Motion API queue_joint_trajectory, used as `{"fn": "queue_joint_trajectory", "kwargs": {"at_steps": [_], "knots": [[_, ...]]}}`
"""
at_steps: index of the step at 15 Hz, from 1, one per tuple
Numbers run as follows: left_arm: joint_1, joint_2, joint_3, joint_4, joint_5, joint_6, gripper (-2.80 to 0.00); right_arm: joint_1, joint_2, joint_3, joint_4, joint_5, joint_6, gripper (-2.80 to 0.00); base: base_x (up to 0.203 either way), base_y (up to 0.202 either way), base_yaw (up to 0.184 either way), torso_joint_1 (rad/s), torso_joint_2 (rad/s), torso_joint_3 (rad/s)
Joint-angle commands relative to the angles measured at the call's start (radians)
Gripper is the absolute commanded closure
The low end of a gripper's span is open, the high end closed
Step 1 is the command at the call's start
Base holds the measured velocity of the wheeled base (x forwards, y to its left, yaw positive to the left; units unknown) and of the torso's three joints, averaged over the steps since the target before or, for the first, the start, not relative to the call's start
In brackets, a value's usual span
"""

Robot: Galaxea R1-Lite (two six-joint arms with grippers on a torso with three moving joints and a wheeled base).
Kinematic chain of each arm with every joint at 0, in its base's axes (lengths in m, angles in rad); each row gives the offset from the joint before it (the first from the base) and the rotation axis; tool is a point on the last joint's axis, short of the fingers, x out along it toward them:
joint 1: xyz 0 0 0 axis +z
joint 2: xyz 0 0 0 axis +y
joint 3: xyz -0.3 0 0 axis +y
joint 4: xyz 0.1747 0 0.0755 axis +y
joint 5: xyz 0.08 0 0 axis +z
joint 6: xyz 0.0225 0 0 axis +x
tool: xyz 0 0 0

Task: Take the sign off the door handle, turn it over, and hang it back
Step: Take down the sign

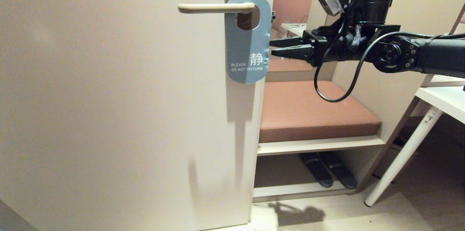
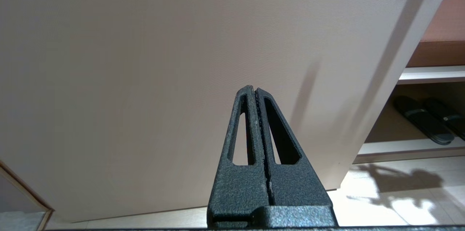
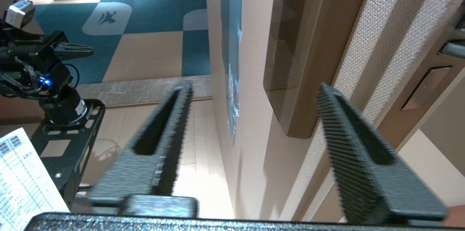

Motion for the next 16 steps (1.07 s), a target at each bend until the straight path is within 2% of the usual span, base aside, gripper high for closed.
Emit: {"fn": "queue_joint_trajectory", "kwargs": {"at_steps": [1,7,16], "knots": [[0.000,0.000,0.000,-0.001,0.001,0.000,0.00,0.012,0.002,-0.009,-0.001,0.006,0.001,-2.80,0.000,0.000,0.000,0.000,0.00,0.000],[0.000,0.000,0.000,-0.001,0.001,-0.001,0.00,0.069,0.007,-0.010,-0.001,0.006,0.002,-2.80,0.000,0.000,0.000,0.000,0.00,0.000],[0.000,0.000,0.000,-0.001,0.001,-0.001,0.00,0.097,0.050,-0.059,-0.003,0.006,0.001,-2.80,0.000,0.000,0.000,0.000,0.00,0.000]]}}
